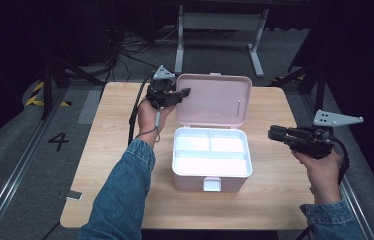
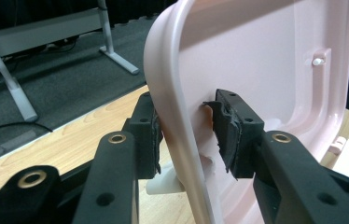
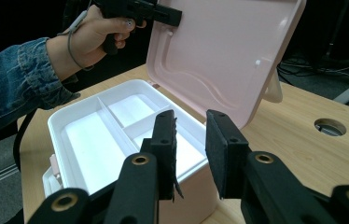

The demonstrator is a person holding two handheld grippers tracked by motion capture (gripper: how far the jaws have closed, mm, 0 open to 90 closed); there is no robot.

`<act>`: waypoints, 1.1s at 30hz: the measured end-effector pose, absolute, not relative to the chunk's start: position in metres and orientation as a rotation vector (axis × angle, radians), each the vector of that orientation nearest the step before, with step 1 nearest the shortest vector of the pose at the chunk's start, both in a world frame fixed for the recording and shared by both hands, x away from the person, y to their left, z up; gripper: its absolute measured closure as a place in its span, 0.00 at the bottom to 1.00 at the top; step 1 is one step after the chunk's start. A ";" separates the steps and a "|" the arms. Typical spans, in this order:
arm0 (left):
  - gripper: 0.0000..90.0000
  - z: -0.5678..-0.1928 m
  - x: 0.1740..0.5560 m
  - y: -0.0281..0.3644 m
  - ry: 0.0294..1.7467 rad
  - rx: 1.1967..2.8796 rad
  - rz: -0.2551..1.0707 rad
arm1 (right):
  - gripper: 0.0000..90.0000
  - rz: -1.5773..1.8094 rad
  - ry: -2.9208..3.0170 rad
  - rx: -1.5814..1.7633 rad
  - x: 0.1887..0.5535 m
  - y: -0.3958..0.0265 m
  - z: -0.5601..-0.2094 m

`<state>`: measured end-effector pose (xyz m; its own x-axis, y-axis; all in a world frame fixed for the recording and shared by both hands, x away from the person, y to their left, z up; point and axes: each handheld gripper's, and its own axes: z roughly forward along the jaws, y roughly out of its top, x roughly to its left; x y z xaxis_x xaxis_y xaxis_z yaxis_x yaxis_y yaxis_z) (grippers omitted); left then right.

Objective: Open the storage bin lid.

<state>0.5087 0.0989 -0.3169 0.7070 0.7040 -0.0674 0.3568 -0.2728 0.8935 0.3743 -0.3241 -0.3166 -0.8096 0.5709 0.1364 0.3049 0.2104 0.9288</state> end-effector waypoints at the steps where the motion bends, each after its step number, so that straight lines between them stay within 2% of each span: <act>1: 0.69 -0.318 0.511 0.099 0.828 1.884 0.421 | 0.82 1.640 2.249 0.832 0.375 -0.324 -0.317; 33: 0.64 -0.365 0.552 0.104 0.944 1.918 0.296 | 0.80 1.632 2.269 0.886 0.383 -0.327 -0.327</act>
<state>0.5519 0.1035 -0.3651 0.6732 0.7185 -0.1748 0.4902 -0.2566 0.8330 0.3825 -0.3273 -0.3267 -0.7975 0.5784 0.1718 0.3467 0.2062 0.9151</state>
